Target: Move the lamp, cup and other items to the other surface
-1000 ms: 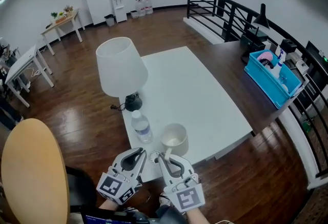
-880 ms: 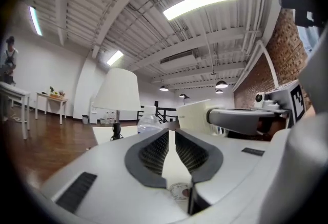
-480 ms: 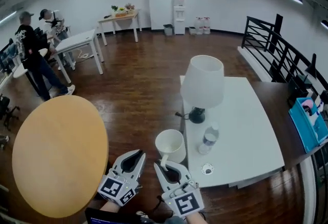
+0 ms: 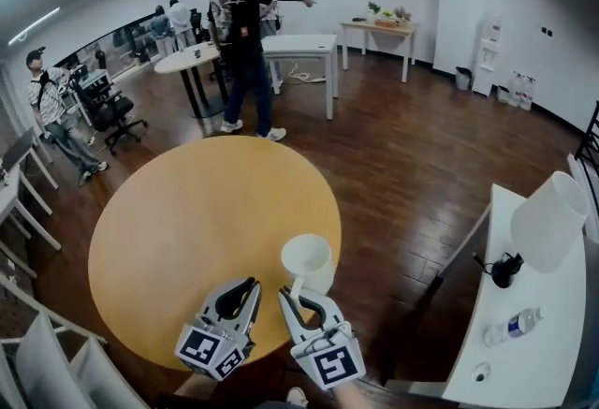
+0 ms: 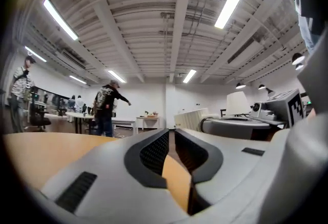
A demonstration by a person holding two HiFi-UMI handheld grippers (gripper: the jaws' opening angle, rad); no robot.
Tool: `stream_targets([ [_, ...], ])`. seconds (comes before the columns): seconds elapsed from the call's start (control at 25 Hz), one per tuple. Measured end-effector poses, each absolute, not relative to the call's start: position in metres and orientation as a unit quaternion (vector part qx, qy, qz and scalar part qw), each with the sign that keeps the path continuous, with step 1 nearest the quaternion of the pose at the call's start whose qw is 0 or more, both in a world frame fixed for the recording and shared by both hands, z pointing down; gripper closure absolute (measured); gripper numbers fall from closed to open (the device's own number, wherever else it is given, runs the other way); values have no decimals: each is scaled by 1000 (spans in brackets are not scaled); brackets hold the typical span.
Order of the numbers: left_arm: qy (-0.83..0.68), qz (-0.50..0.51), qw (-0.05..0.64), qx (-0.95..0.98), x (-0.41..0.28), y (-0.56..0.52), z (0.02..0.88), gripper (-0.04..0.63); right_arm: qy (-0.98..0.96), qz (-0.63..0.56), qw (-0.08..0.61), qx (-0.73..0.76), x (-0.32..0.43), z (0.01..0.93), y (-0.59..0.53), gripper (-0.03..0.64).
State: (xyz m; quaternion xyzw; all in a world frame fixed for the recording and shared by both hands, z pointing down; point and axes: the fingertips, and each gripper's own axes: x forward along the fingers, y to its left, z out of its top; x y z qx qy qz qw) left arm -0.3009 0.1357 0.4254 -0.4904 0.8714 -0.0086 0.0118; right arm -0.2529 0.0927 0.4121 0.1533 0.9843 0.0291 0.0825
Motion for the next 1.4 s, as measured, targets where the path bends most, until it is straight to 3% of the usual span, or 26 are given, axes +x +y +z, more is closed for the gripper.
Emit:
stream_targets([
  [0.52, 913, -19, -15, -407, -376, 213, 484, 548, 971, -38, 28, 233, -370, 517, 176, 603],
  [1.4, 901, 9, -48, -431, -346, 174, 523, 547, 966, -16, -93, 241, -336, 587, 164, 588],
])
